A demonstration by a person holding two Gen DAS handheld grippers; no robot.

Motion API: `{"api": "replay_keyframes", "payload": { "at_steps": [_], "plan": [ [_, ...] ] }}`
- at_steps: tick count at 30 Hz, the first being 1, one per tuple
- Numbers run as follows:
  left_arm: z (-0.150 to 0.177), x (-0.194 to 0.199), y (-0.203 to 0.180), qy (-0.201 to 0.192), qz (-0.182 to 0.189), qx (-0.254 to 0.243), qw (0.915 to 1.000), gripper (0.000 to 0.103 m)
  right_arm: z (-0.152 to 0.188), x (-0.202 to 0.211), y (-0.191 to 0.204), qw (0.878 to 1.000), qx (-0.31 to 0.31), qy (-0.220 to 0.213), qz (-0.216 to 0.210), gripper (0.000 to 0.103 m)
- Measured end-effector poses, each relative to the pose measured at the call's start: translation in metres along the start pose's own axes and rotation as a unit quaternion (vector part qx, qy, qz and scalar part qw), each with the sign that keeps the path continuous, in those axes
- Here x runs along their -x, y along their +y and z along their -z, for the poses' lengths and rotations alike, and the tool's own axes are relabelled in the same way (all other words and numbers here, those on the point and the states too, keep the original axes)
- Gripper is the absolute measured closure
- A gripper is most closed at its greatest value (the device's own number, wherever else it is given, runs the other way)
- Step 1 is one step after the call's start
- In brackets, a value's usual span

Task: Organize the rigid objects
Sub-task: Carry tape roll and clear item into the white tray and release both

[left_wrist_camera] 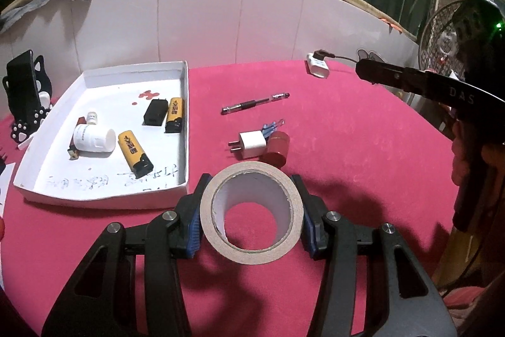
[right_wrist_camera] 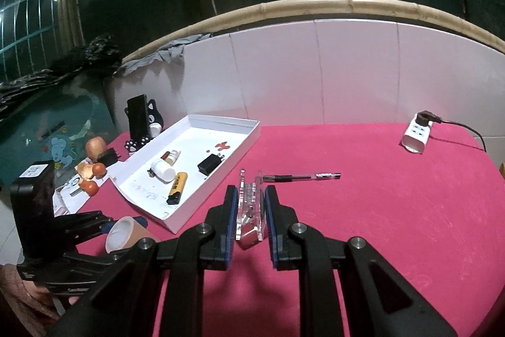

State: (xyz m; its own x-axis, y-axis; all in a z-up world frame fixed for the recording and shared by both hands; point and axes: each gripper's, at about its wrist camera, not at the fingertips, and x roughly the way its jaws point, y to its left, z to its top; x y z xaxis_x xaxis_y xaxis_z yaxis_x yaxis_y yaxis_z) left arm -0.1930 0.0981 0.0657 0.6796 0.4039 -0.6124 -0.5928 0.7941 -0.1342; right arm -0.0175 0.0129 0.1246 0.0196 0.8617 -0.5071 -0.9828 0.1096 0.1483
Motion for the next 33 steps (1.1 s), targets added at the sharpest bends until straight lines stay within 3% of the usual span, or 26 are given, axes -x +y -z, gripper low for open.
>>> {"api": "replay_keyframes", "payload": {
  "at_steps": [17, 27, 33],
  "plan": [
    [-0.016, 0.03, 0.042, -0.046, -0.039, 0.032, 0.9976, 0.054, -0.026, -0.006, 0.036, 0.999, 0.042, -0.009, -0.023, 0.088],
    [-0.034, 0.045, 0.086, -0.063, -0.095, 0.056, 0.9919, 0.054, -0.049, -0.022, 0.072, 0.996, 0.075, -0.015, -0.053, 0.088],
    [-0.046, 0.042, 0.114, -0.063, -0.135, 0.064, 0.9868, 0.054, -0.059, -0.051, 0.094, 0.994, 0.075, 0.017, -0.073, 0.088]
  ]
}}
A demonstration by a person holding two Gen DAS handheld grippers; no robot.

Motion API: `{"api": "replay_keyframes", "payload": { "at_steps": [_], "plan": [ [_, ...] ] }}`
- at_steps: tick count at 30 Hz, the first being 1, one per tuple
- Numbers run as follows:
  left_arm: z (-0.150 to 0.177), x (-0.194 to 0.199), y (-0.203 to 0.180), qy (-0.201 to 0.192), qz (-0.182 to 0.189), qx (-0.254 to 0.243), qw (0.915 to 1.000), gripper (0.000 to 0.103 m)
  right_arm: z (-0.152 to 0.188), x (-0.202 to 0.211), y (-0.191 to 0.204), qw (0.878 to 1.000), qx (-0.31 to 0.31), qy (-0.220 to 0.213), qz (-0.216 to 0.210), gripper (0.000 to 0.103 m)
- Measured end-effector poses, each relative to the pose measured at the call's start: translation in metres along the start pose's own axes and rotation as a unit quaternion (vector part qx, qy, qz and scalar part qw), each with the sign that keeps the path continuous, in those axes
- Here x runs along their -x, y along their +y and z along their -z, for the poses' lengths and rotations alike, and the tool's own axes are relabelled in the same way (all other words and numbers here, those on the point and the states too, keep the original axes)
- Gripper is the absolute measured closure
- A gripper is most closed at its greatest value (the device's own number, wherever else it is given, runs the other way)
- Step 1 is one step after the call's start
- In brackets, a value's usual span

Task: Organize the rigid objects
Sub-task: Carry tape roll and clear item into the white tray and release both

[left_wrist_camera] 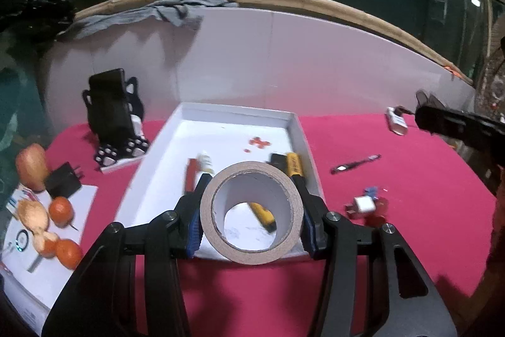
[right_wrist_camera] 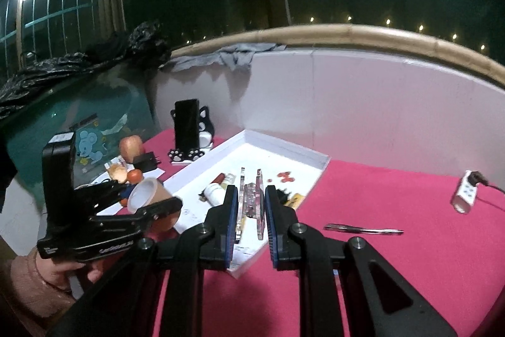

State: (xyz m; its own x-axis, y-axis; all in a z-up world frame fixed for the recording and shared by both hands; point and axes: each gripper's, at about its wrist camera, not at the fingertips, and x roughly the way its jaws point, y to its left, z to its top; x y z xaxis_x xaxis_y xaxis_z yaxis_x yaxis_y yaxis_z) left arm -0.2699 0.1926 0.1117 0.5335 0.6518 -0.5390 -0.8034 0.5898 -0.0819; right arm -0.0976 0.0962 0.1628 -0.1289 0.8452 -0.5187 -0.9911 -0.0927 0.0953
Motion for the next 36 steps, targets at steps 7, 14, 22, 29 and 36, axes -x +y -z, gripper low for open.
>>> {"api": "replay_keyframes", "payload": {
  "at_steps": [7, 14, 22, 29, 36],
  "plan": [
    [-0.018, -0.029, 0.033, 0.01, -0.033, 0.014, 0.9993, 0.054, -0.021, -0.032, 0.019, 1.0, 0.009, 0.015, -0.012, 0.088],
    [-0.049, -0.06, 0.064, 0.015, -0.045, 0.043, 0.998, 0.054, -0.041, -0.068, 0.029, 1.0, 0.015, 0.022, -0.005, 0.088],
    [-0.071, -0.131, 0.072, 0.067, -0.063, 0.056, 0.9942, 0.054, -0.04, -0.133, 0.015, 0.997, -0.023, 0.069, 0.016, 0.088],
    [-0.061, -0.173, 0.059, 0.108, -0.081, 0.043, 0.9899, 0.054, -0.014, -0.178, 0.003, 0.991, -0.052, 0.118, 0.031, 0.088],
    [-0.054, -0.18, 0.061, 0.119, -0.101, 0.051, 0.9864, 0.054, -0.003, -0.185, 0.006, 0.99, -0.058, 0.126, 0.027, 0.087]
  ]
}}
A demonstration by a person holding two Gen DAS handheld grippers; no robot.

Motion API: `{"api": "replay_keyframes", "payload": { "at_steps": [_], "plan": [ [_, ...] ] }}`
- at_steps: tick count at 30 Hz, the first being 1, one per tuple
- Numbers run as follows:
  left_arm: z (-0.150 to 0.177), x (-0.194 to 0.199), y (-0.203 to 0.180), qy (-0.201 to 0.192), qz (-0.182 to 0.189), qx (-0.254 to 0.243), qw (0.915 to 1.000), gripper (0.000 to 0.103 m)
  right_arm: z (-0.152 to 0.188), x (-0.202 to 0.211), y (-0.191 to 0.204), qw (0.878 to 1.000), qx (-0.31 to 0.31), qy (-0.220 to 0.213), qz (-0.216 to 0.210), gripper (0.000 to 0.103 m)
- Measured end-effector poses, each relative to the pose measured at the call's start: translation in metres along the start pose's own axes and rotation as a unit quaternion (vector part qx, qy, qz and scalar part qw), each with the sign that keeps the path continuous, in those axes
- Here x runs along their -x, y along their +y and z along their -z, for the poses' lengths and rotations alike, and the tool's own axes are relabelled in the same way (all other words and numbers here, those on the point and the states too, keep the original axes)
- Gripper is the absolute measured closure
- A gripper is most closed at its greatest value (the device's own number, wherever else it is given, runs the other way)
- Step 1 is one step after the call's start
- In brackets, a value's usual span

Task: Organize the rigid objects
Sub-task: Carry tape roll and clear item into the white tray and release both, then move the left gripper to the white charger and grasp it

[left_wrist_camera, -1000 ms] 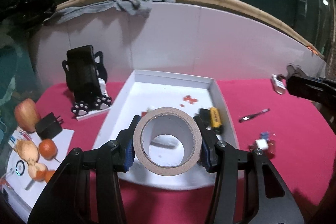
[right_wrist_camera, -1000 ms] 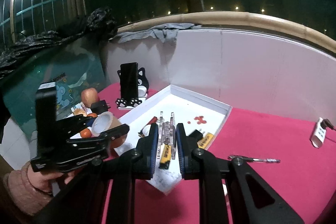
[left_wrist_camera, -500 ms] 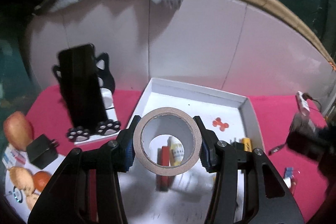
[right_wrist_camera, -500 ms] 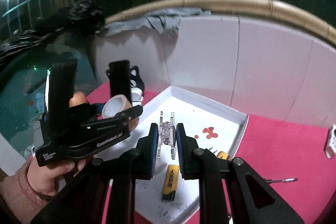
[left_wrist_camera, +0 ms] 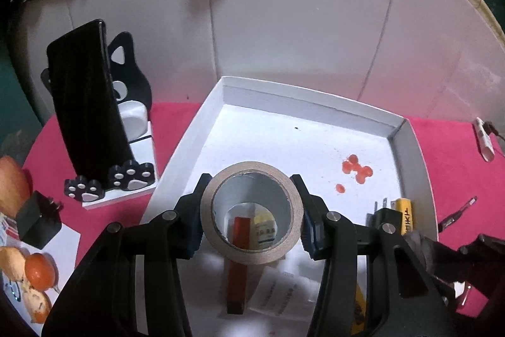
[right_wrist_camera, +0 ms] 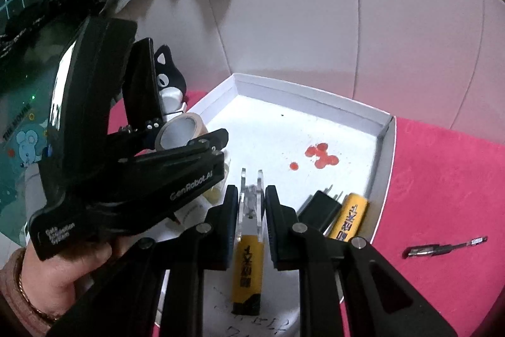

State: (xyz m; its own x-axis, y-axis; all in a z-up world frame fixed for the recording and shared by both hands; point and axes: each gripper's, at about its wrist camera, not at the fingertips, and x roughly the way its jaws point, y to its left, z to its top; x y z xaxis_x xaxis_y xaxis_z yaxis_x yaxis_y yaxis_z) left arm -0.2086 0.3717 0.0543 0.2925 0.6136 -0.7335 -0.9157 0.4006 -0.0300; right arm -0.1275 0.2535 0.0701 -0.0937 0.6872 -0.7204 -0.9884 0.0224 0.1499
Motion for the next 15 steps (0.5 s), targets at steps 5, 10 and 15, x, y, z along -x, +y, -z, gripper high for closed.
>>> {"api": "replay_keyframes", "payload": {
  "at_steps": [5, 10, 15],
  "plan": [
    [-0.004, 0.01, 0.003, -0.014, -0.013, 0.008, 0.9998, 0.014, 0.003, 0.002, 0.002, 1.0, -0.002, -0.012, 0.008, 0.02],
    [-0.005, 0.034, 0.0, -0.056, -0.031, -0.006, 0.998, 0.0, 0.005, 0.018, 0.002, 0.999, -0.002, -0.035, 0.007, 0.005],
    [-0.006, 0.066, 0.006, -0.093, -0.009, 0.024, 0.9953, 0.0, 0.009, 0.062, -0.01, 0.995, -0.016, -0.095, 0.008, 0.0]
  ]
}}
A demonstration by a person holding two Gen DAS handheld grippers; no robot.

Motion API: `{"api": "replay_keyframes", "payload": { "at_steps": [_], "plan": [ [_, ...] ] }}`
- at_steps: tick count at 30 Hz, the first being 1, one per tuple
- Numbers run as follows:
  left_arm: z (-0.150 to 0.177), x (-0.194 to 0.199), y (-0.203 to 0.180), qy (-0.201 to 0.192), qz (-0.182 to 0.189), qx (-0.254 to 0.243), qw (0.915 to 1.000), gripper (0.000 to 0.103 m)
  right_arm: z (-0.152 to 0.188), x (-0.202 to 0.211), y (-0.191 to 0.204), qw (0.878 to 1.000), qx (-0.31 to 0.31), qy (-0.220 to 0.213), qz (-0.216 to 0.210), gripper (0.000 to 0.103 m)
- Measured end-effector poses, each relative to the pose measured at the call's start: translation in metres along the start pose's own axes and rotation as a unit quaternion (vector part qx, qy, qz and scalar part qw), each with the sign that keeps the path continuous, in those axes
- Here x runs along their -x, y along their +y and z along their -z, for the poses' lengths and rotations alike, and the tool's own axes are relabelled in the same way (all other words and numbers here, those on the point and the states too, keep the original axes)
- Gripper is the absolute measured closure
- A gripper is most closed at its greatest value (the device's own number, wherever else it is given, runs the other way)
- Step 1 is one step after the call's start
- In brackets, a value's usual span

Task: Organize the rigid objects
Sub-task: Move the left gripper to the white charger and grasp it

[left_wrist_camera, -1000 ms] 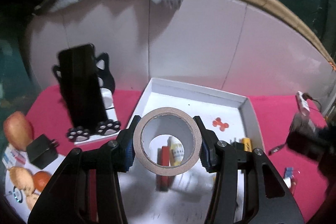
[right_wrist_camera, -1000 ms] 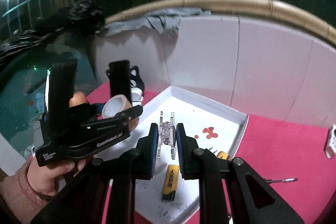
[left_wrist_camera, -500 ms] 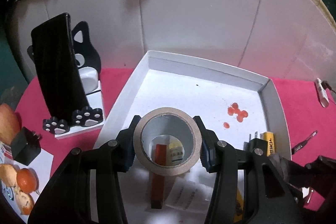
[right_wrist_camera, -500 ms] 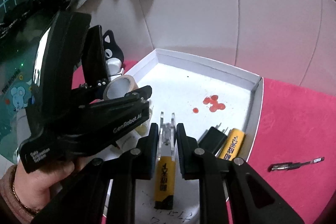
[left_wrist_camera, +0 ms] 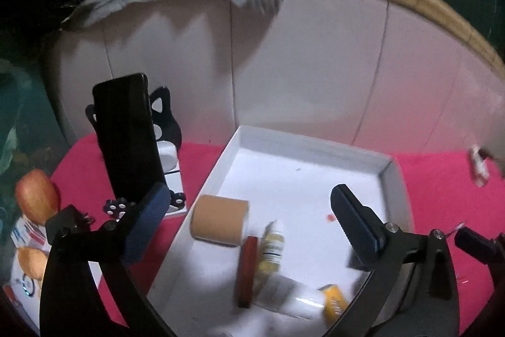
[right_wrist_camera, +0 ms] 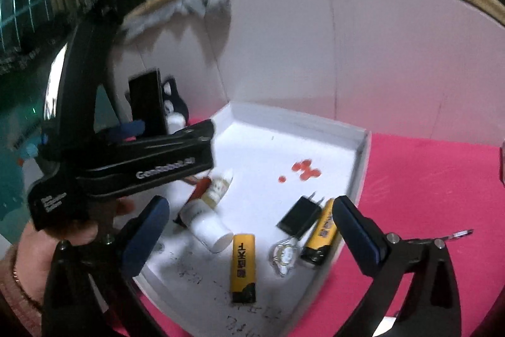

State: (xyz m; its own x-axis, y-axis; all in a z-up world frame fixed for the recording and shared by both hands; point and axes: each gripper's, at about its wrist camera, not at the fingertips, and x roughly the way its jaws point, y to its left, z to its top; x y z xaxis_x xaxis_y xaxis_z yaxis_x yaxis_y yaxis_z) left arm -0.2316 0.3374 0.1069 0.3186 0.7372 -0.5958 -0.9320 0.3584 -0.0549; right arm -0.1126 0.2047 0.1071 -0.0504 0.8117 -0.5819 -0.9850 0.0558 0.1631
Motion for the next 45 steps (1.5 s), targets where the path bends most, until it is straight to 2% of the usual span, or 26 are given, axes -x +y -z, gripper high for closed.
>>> {"api": "replay_keyframes", "payload": {
  "at_steps": [4, 7, 10, 12, 16, 18, 20, 25, 29, 32, 38, 39, 42, 44, 45],
  "plan": [
    [-0.004, 0.031, -0.004, -0.033, 0.035, 0.018, 0.9987, 0.0, -0.007, 0.053, -0.021, 0.997, -0.017, -0.069, 0.013, 0.0],
    [-0.003, 0.053, -0.019, -0.053, 0.068, 0.01, 0.9962, 0.0, -0.01, 0.102, -0.052, 0.99, -0.054, -0.13, 0.012, 0.0],
    [0.005, 0.072, -0.04, -0.061, 0.101, -0.01, 0.993, 0.0, -0.008, 0.14, -0.082, 0.982, -0.082, -0.17, 0.013, 0.0],
    [0.015, 0.078, -0.058, -0.052, 0.131, -0.021, 0.9898, 0.0, -0.002, 0.155, -0.1, 0.979, -0.1, -0.175, 0.011, 0.0],
    [0.042, 0.072, -0.102, -0.003, 0.194, -0.059, 0.9792, 0.0, 0.024, 0.162, -0.142, 0.979, -0.144, -0.145, 0.015, 0.0],
    [0.058, 0.064, -0.132, 0.028, 0.225, -0.118, 0.9668, 0.0, 0.04, 0.161, -0.154, 0.98, -0.147, -0.127, 0.039, 0.0],
    [0.072, 0.053, -0.159, 0.058, 0.243, -0.186, 0.9504, 0.0, 0.062, 0.155, -0.169, 0.98, -0.161, -0.1, 0.057, 0.0],
    [0.096, 0.033, -0.201, 0.093, 0.251, -0.321, 0.9086, 0.001, 0.11, 0.144, -0.197, 0.98, -0.186, -0.046, 0.05, 0.0],
    [0.108, 0.025, -0.222, 0.128, 0.269, -0.357, 0.8854, 0.001, 0.138, 0.14, -0.217, 0.975, -0.219, -0.023, 0.043, 0.0],
    [0.12, 0.016, -0.241, 0.152, 0.265, -0.37, 0.8776, 0.001, 0.146, 0.139, -0.228, 0.97, -0.24, -0.019, 0.038, 0.0],
    [0.148, 0.017, -0.253, 0.19, 0.291, -0.374, 0.8598, 0.001, 0.154, 0.138, -0.232, 0.969, -0.243, -0.018, 0.032, 0.0],
    [0.153, 0.021, -0.254, 0.195, 0.297, -0.37, 0.8583, 0.001, 0.155, 0.137, -0.233, 0.969, -0.245, -0.017, 0.031, 0.0],
    [0.172, 0.044, -0.255, 0.212, 0.34, -0.35, 0.8466, 0.001, 0.159, 0.139, -0.237, 0.965, -0.26, -0.022, 0.018, 0.0],
    [0.183, 0.061, -0.255, 0.199, 0.342, -0.352, 0.848, 0.001, 0.161, 0.139, -0.238, 0.964, -0.263, -0.023, 0.015, 0.0],
    [0.185, 0.065, -0.253, 0.194, 0.336, -0.349, 0.8532, 0.001, 0.16, 0.139, -0.237, 0.964, -0.263, -0.024, 0.016, 0.0]
  ]
}}
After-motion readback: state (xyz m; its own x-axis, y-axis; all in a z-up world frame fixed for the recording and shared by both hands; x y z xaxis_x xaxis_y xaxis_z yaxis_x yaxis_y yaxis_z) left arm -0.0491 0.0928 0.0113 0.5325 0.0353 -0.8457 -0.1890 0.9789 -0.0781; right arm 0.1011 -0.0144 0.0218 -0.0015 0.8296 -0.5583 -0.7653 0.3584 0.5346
